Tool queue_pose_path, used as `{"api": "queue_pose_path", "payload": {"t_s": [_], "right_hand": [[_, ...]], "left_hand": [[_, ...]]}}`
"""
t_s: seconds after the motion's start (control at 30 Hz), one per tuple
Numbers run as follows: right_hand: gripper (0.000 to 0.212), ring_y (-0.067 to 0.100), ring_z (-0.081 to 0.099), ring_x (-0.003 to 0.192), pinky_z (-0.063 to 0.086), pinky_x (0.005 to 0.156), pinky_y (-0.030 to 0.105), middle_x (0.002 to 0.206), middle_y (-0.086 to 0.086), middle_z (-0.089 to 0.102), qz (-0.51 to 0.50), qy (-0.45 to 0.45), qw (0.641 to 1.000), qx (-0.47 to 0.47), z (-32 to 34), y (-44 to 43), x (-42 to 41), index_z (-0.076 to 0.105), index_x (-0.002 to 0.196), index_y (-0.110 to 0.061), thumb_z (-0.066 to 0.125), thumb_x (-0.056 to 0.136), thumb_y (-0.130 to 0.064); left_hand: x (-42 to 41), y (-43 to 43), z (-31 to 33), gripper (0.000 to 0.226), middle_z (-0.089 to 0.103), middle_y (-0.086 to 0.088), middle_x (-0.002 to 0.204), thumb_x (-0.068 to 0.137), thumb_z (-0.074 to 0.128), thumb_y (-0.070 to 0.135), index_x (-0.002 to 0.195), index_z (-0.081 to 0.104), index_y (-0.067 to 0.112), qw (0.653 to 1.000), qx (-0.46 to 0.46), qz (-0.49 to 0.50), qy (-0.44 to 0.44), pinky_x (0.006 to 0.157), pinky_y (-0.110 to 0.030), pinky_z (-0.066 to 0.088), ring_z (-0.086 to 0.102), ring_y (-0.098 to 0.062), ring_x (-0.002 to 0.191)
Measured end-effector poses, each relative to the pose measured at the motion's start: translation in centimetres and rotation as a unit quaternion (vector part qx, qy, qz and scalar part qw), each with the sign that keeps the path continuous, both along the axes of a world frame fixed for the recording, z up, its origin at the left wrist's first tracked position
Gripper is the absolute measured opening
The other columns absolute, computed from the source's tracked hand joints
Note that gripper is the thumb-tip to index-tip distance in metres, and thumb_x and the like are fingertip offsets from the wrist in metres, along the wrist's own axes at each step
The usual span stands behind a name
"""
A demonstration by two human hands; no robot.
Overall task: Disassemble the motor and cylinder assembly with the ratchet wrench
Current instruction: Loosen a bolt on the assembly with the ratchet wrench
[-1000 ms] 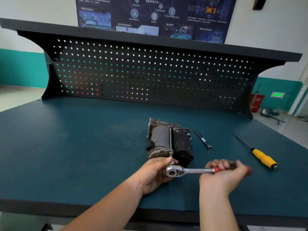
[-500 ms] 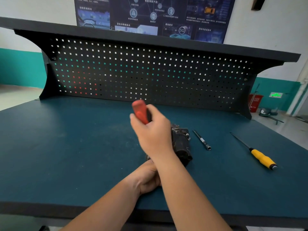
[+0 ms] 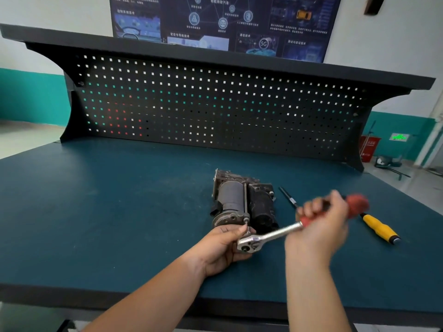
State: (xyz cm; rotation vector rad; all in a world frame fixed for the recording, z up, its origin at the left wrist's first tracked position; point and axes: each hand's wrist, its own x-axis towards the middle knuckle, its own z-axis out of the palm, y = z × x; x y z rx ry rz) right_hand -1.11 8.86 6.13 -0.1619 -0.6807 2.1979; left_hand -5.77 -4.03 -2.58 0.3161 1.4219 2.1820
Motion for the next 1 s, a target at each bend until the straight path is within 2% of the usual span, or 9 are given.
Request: {"api": "queue_pose_path", "payload": {"t_s": [0.1, 0.2, 0.33, 0.5, 0.6, 0.7, 0.83, 0.9, 1.0], "right_hand": [[0.027, 0.004, 0.036, 0.039, 0.03, 0.047, 0.017, 0.048, -0.01, 0.038, 0.052, -0.046, 0.985, -0.156, -3.1, 2.2, 0.6, 0.039, 0.067, -0.024, 0.044, 0.093, -0.026], [0.027, 0.003, 0.041, 0.038, 0.034, 0.045, 0.013, 0.047, -0.011, 0.042, 0.092, -0.055, 0.958, -0.266, -5.7, 2.7, 0.7, 0.041, 0.064, -0.023, 0.043, 0.091, -0.026], [0.025, 0.003, 0.033, 0.038, 0.03, 0.042, 0.013, 0.047, -0.009, 0.034, 0.094, -0.039, 0.958, -0.267, -5.7, 2.6, 0.2, 0.038, 0.064, -0.024, 0.044, 0.088, -0.024], [0.024, 0.006, 0.028, 0.038, 0.026, 0.041, 0.018, 0.044, -0.01, 0.032, 0.049, -0.021, 0.997, -0.057, -0.8, 1.4, -0.6, 0.038, 0.07, -0.021, 0.05, 0.092, -0.019], [0.02, 0.004, 0.034, 0.038, 0.03, 0.04, 0.018, 0.043, -0.011, 0.04, 0.037, -0.01, 0.993, 0.112, 1.5, -0.9, -0.9, 0.046, 0.075, -0.02, 0.057, 0.09, -0.012], [0.02, 0.007, 0.04, 0.044, 0.036, 0.046, 0.022, 0.047, -0.011, 0.045, 0.02, -0.022, 0.953, 0.303, 2.7, -3.7, -1.2, 0.056, 0.065, -0.028, 0.07, 0.077, -0.021], [0.031, 0.003, 0.037, 0.046, 0.032, 0.047, 0.014, 0.048, -0.014, 0.043, 0.004, -0.031, 0.844, 0.536, 2.9, -7.3, -1.7, 0.045, 0.061, -0.02, 0.071, 0.079, -0.018], [0.036, 0.005, 0.035, 0.046, 0.03, 0.046, 0.014, 0.047, -0.013, 0.04, 0.021, -0.028, 0.812, 0.582, 2.9, -8.5, -1.7, 0.04, 0.06, -0.021, 0.068, 0.081, -0.015], [0.036, 0.005, 0.034, 0.045, 0.028, 0.045, 0.014, 0.047, -0.011, 0.038, 0.026, -0.028, 0.818, 0.574, 2.9, -8.4, -1.6, 0.04, 0.06, -0.021, 0.069, 0.082, -0.015]], "left_hand": [[0.0, 0.0, 0.0, 0.019, 0.073, -0.003, 0.073, 0.075, 0.062, 0.026, 0.07, 0.077, 0.017, 1.0, 0.0, 0.001, -0.005, 0.062, -0.026, 0.057, 0.071, -0.014, 0.069], [-0.1, 0.0, 0.1, 0.019, 0.072, -0.003, 0.073, 0.076, 0.061, 0.025, 0.072, 0.078, 0.016, 1.0, 0.008, 0.001, -0.002, 0.069, -0.03, 0.058, 0.071, -0.014, 0.07], [0.1, 0.0, 0.1, 0.02, 0.073, -0.003, 0.075, 0.076, 0.061, 0.026, 0.076, 0.078, 0.015, 1.0, 0.005, -0.002, -0.001, 0.062, -0.029, 0.058, 0.071, -0.015, 0.07], [-0.1, 0.0, 0.0, 0.019, 0.075, -0.004, 0.081, 0.075, 0.063, 0.026, 0.081, 0.079, 0.017, 1.0, -0.003, -0.005, -0.006, 0.059, -0.026, 0.056, 0.072, -0.015, 0.072], [-0.3, 0.1, -0.4, 0.018, 0.074, -0.003, 0.078, 0.074, 0.062, 0.027, 0.078, 0.079, 0.019, 1.0, -0.011, -0.004, -0.006, 0.056, -0.025, 0.056, 0.072, -0.015, 0.068], [-0.5, 0.1, -0.5, 0.018, 0.073, -0.002, 0.076, 0.075, 0.062, 0.029, 0.077, 0.075, 0.017, 1.0, -0.008, -0.011, 0.0, 0.062, -0.029, 0.058, 0.071, -0.015, 0.068], [-0.5, 0.0, -0.4, 0.02, 0.071, -0.002, 0.071, 0.087, 0.058, 0.013, 0.076, 0.075, 0.014, 1.0, 0.002, -0.021, 0.01, 0.061, -0.027, 0.056, 0.068, -0.012, 0.065], [-0.4, -0.1, -0.3, 0.016, 0.069, -0.004, 0.07, 0.091, 0.055, 0.007, 0.084, 0.07, 0.008, 1.0, -0.003, -0.017, 0.014, 0.059, -0.027, 0.055, 0.067, -0.013, 0.062], [-0.2, 0.0, -0.3, 0.02, 0.066, -0.003, 0.067, 0.088, 0.057, 0.004, 0.074, 0.07, 0.012, 1.0, 0.005, -0.013, 0.023, 0.059, -0.026, 0.053, 0.063, -0.013, 0.06]]}}
